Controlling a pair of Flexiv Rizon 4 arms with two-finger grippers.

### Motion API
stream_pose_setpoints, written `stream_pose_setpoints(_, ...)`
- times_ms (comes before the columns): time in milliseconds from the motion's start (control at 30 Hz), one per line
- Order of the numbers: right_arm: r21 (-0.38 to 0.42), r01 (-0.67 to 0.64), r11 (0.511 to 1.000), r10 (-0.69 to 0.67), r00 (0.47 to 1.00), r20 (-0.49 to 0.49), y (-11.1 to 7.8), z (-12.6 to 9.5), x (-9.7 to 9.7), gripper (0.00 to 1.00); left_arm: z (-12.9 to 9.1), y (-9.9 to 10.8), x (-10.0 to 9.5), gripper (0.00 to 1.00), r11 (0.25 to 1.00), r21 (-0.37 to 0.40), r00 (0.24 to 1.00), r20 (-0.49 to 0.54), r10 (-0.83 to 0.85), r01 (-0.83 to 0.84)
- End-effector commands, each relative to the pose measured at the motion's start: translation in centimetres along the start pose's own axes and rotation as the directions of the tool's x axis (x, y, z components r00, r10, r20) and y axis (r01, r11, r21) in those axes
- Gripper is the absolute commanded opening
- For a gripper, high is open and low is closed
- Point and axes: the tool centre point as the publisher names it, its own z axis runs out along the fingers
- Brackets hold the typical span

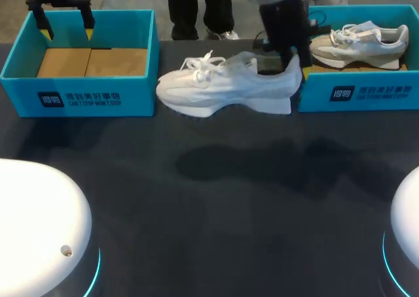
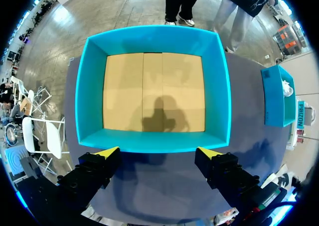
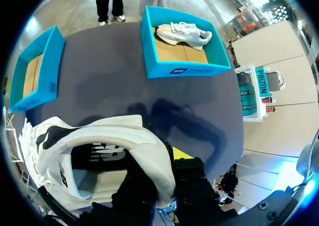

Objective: Take the shoe out of the shoebox, open the shoe tongue, remove and reinsert the insole, then place the shoe into the shoebox

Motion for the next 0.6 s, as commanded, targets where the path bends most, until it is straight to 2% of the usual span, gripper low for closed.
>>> stream_pose_setpoints(33,0.000,0.001,1.000,-0.001,1.000,0.003,-0.63,-0.11,0.79,0.00,-0.02,0.04,0.01,1.00,1.000,0.000,1.000,0.001,0.000,0.000)
stream_pose_setpoints(600,0.002,0.003,1.000,-0.003,1.000,0.002,-0.71,-0.10,0.85,0.00,-0.02,0.04,0.01,1.00,1.000,0.000,1.000,0.001,0.000,0.000)
